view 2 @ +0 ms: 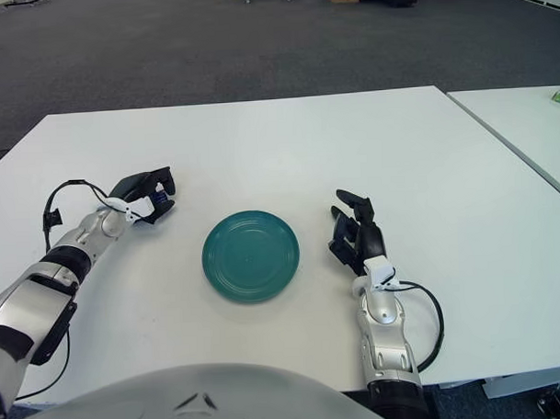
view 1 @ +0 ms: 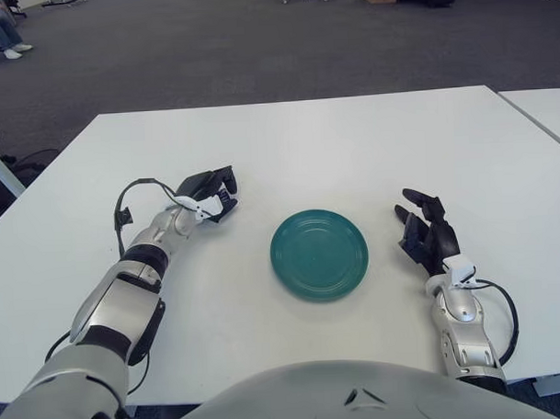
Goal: Put the gum into the plate.
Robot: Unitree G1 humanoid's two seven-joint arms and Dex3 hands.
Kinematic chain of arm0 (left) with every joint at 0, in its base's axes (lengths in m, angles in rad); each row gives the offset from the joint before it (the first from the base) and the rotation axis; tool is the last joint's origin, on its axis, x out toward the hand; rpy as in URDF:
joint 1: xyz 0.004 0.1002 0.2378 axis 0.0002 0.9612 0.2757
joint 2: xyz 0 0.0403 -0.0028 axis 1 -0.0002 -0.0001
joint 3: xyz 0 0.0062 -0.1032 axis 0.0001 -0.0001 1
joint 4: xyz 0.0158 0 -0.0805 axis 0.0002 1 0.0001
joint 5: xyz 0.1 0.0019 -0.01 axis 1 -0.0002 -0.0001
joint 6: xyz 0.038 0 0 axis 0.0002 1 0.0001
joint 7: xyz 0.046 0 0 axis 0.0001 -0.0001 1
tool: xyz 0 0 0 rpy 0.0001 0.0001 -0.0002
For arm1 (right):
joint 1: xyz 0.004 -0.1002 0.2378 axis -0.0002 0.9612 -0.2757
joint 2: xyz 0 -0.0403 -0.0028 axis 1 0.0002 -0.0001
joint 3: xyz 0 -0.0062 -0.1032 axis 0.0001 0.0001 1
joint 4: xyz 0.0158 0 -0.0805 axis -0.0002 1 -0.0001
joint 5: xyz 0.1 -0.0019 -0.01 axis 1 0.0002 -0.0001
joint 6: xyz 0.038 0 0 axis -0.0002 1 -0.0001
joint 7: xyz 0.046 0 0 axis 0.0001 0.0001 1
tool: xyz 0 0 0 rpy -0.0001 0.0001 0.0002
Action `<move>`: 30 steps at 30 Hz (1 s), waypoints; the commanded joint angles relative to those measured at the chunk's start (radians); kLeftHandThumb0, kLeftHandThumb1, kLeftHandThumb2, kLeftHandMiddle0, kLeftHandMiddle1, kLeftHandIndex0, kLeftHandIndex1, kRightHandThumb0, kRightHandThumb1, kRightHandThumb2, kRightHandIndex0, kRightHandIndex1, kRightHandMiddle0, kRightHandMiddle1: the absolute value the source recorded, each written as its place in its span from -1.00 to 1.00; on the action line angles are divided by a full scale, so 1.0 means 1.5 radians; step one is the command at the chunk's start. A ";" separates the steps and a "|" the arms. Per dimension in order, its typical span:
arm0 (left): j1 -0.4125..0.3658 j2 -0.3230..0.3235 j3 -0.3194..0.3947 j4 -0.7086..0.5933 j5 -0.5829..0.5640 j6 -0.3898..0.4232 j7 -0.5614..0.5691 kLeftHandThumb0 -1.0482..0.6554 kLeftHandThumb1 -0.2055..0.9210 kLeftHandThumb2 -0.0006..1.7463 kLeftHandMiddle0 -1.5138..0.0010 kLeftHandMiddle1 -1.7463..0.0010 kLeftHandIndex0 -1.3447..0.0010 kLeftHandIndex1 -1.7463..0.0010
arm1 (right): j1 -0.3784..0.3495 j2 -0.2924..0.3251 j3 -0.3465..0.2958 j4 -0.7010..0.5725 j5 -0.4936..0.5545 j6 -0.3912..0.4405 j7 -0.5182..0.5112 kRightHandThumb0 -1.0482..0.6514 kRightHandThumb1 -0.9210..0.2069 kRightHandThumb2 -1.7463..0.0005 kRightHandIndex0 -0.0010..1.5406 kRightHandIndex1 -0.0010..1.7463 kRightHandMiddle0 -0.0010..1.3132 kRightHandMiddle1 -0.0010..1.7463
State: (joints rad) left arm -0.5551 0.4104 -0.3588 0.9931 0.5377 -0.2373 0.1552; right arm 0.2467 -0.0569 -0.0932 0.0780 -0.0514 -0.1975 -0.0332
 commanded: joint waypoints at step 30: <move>0.076 0.035 0.058 -0.353 -0.032 0.009 -0.130 -0.29 0.06 0.39 -0.59 -1.00 0.19 -1.00 | 0.023 0.007 0.014 0.056 -0.001 0.055 0.001 -0.75 -1.00 -0.13 -0.31 -0.91 -0.94 0.00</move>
State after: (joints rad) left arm -0.4589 0.4540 -0.2816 0.4936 0.5015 -0.2109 -0.0176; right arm 0.2419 -0.0552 -0.0802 0.0812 -0.0528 -0.1976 -0.0335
